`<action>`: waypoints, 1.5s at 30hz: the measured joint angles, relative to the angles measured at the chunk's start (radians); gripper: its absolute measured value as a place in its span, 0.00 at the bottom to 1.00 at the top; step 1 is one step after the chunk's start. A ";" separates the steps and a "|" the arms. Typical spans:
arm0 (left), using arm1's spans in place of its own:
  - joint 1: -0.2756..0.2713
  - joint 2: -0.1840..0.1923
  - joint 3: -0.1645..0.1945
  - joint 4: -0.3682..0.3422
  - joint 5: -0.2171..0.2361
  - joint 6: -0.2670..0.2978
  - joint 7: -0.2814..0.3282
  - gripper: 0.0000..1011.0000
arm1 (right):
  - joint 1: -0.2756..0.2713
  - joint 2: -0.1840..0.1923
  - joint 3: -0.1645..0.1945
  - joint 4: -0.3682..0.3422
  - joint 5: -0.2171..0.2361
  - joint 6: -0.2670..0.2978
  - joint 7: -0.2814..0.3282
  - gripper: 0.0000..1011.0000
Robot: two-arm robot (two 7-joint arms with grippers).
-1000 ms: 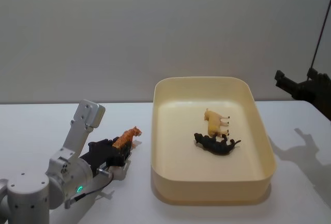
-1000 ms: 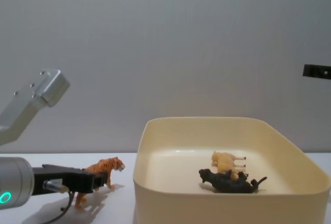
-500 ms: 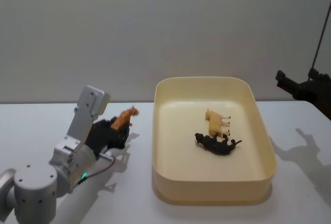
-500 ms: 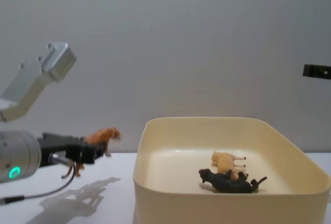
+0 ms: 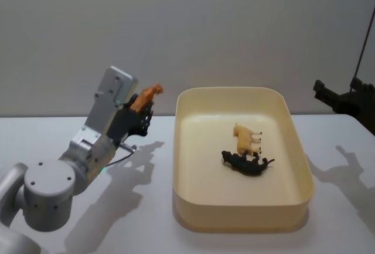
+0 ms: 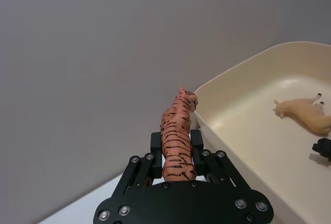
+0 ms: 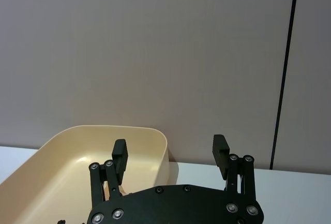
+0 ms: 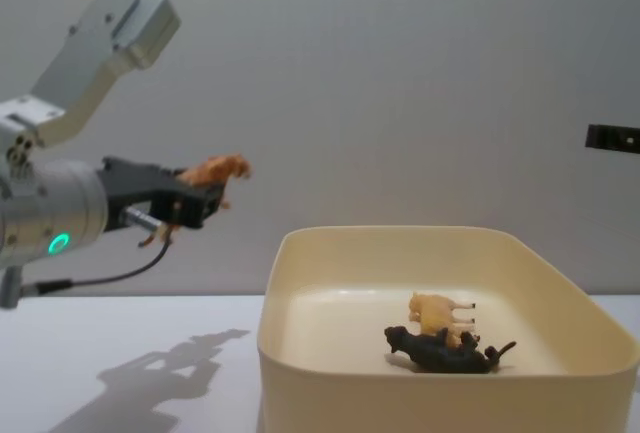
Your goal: Pick up the toy alternately with two hands and place it into the central storage box.
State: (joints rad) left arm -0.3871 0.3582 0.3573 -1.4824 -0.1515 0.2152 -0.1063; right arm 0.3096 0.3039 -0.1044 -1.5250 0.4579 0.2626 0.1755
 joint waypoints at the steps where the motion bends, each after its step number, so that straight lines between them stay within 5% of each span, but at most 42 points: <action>1: -0.005 -0.002 0.001 -0.001 0.010 -0.003 -0.006 0.29 | 0.000 0.000 0.000 0.000 0.000 0.000 0.000 0.99; 14: -0.069 -0.025 0.017 0.021 0.120 -0.043 -0.163 0.29 | 0.000 0.000 0.000 0.000 0.000 0.000 0.000 0.99; 29: -0.160 -0.069 0.056 0.130 0.285 -0.107 -0.377 0.29 | 0.000 0.000 0.000 0.000 0.000 0.000 0.000 0.99; 45: -0.208 -0.095 0.077 0.199 0.366 -0.152 -0.458 0.75 | 0.000 0.000 0.000 0.000 0.000 0.000 0.000 0.99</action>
State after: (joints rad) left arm -0.5949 0.2630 0.4341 -1.2835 0.2145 0.0637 -0.5648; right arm 0.3096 0.3039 -0.1043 -1.5250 0.4579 0.2626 0.1755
